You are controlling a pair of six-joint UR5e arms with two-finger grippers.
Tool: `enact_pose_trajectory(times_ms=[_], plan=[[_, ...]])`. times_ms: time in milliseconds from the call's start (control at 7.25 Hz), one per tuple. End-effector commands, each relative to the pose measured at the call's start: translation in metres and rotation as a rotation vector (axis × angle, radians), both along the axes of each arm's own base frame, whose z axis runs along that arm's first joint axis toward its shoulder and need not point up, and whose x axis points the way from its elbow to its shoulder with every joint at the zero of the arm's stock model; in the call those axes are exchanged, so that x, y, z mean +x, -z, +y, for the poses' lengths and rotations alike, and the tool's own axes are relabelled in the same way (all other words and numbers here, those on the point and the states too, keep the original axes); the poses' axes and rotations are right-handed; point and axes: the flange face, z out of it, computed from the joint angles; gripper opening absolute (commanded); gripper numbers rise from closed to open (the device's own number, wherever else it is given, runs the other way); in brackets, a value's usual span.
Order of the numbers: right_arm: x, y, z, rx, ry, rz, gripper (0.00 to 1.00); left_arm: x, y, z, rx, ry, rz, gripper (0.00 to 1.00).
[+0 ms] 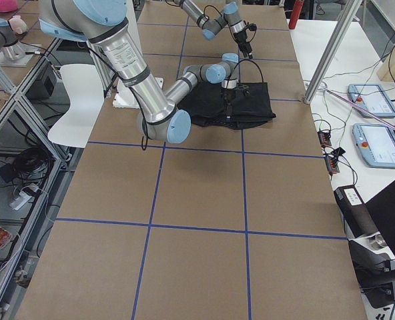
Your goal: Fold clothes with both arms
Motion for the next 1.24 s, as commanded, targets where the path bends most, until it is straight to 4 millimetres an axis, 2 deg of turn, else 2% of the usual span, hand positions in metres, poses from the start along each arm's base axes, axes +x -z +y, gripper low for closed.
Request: enact_pose_trajectory(times_ms=[0, 138, 276, 551, 689, 827, 1103], plan=[[0.023, -0.014, -0.021, 0.015, 0.034, 0.019, 1.0, 0.0, -0.001, 0.0, 0.0, 0.002, -0.002, 1.0], [0.034, -0.05, -0.014, -0.005, 0.042, 0.053, 1.0, 0.0, 0.0, 0.0, 0.001, 0.0, 0.0, 1.0], [0.046, -0.046, -0.019, 0.017, 0.033, 0.019, 1.0, 0.0, 0.001, 0.0, 0.002, 0.0, 0.001, 1.0], [0.064, -0.016, -0.036, 0.002, 0.011, -0.044, 1.0, 0.0, 0.002, 0.0, 0.003, 0.0, 0.002, 1.0], [0.057, 0.01, -0.041, 0.021, 0.012, -0.066, 1.0, -0.001, 0.002, 0.001, 0.004, 0.0, 0.003, 1.0], [0.052, 0.028, -0.042, 0.032, 0.007, -0.084, 1.0, -0.006, -0.013, 0.008, 0.0, -0.001, -0.007, 1.0], [0.017, 0.037, -0.044, 0.022, 0.027, -0.076, 1.0, -0.028, -0.029, 0.03, 0.065, -0.001, 0.043, 1.0]])
